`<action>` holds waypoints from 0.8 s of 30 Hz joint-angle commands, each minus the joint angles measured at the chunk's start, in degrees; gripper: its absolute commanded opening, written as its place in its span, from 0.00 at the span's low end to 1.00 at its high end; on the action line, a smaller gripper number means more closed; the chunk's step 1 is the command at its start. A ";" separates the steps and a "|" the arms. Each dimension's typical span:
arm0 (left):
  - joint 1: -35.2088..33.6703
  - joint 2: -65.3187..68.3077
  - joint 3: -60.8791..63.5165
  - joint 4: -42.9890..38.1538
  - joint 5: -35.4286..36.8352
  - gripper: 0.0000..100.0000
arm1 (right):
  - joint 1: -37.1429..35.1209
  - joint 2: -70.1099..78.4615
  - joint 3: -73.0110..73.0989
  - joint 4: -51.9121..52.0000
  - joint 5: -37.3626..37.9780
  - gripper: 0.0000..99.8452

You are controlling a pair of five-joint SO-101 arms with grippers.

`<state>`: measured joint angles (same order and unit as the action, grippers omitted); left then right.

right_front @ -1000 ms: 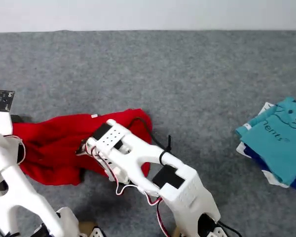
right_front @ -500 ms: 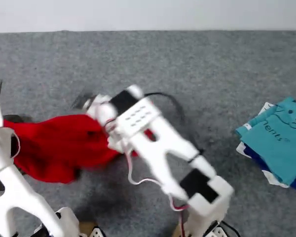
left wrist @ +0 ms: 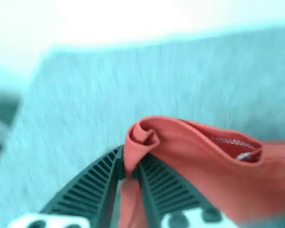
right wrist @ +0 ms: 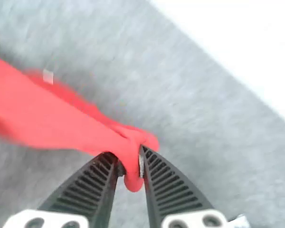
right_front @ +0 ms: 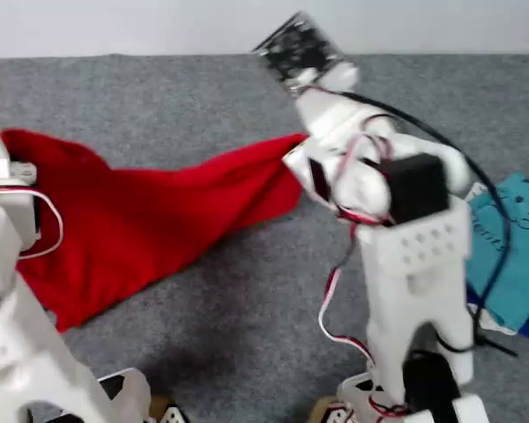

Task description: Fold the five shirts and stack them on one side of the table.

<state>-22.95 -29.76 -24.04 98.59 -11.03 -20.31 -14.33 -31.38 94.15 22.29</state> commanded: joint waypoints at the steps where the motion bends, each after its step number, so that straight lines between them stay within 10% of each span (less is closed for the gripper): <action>1: 2.11 -1.49 -10.86 0.18 0.62 0.00 | 2.42 -4.62 -6.86 -1.10 0.44 0.01; 24: 1.93 -1.23 -46.29 1.05 -2.29 0.00 | 13.93 -25.19 -19.69 8.75 5.98 0.01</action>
<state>-21.45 -31.52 -70.99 98.95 -11.74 -7.12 -39.21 -50.29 99.78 26.86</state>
